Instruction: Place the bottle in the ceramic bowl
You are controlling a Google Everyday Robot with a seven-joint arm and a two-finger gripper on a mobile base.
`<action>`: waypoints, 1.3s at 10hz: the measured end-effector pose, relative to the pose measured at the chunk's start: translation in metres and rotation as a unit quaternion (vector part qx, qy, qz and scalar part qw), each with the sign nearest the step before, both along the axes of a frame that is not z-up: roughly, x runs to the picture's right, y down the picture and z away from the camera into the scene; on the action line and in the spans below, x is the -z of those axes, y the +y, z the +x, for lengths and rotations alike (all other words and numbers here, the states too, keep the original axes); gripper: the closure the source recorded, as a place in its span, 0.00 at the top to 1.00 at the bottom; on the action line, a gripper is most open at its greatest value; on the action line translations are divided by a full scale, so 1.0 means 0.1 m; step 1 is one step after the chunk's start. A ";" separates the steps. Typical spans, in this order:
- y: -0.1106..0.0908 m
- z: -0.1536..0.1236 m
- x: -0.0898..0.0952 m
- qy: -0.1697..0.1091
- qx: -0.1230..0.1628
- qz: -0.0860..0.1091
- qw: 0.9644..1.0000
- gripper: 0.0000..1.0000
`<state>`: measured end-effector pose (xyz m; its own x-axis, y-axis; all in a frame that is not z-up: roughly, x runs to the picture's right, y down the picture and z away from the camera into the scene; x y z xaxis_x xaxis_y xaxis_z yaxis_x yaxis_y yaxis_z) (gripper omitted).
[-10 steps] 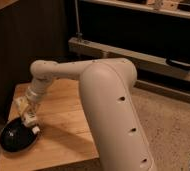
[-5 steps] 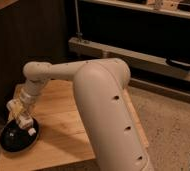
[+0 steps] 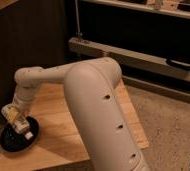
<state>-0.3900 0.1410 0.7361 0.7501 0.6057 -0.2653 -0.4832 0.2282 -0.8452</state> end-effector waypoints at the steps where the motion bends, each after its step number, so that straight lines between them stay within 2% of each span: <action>1: 0.03 -0.04 -0.01 -0.002 0.006 0.004 1.000 0.68; 3: 0.01 -0.07 -0.04 -0.008 0.002 -0.005 1.000 0.80; 13: 0.01 -0.07 -0.05 -0.010 0.002 -0.008 1.000 0.80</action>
